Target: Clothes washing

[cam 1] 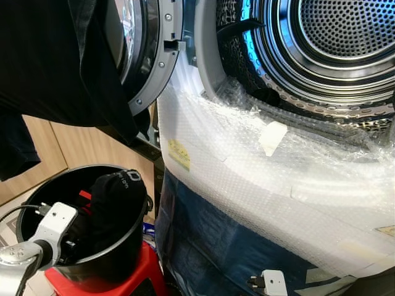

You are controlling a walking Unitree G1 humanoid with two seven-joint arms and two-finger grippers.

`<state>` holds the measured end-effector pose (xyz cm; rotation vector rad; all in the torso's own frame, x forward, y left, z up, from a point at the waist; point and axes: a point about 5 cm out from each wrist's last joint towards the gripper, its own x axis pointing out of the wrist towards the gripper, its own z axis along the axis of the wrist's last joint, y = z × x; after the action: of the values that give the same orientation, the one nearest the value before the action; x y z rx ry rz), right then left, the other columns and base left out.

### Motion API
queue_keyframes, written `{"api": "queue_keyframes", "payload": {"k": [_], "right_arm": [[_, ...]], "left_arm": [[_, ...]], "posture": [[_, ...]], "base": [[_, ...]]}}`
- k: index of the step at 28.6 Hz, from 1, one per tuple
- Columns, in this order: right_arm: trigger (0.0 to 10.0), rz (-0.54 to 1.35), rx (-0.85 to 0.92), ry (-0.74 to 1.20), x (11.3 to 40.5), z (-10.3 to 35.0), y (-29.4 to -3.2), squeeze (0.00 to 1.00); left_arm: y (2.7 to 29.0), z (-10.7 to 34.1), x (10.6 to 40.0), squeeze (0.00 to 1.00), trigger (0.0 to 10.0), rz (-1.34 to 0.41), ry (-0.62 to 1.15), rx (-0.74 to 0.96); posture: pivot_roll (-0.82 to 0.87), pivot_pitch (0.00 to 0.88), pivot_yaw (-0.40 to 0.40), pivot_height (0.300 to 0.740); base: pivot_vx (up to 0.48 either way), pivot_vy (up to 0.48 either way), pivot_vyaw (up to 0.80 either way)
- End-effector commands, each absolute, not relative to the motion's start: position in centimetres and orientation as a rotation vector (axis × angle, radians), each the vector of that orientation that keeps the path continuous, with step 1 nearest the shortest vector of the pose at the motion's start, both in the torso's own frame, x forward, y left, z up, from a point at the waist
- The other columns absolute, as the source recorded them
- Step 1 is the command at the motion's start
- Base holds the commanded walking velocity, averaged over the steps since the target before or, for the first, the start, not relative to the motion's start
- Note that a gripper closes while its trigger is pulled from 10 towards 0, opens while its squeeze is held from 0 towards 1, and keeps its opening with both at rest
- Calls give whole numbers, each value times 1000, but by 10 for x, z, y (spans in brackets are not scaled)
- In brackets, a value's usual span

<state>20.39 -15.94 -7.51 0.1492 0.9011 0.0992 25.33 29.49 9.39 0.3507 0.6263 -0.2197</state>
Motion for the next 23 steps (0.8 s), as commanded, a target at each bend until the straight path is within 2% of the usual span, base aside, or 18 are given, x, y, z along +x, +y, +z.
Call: {"api": "queue_keyframes", "payload": {"k": [1, 18, 23], "right_arm": [[10000, 94, 145, 907, 206, -74, -161, 0], [10000, 122, 116, 927, 203, -76, -161, 0], [10000, 105, 120, 933, 200, -77, -164, 0]], "left_arm": [[288, 89, 251, 0, 0, -268, 660, 356], [274, 89, 253, 0, 0, -316, 643, 340], [273, 95, 255, 0, 0, -292, 582, 318]], "posture": [[289, 0, -73, 740], [281, 0, -70, 740], [274, 0, -65, 740]], "base": [[0, 0, 0], [0, 0, 0], [0, 0, 0]]}}
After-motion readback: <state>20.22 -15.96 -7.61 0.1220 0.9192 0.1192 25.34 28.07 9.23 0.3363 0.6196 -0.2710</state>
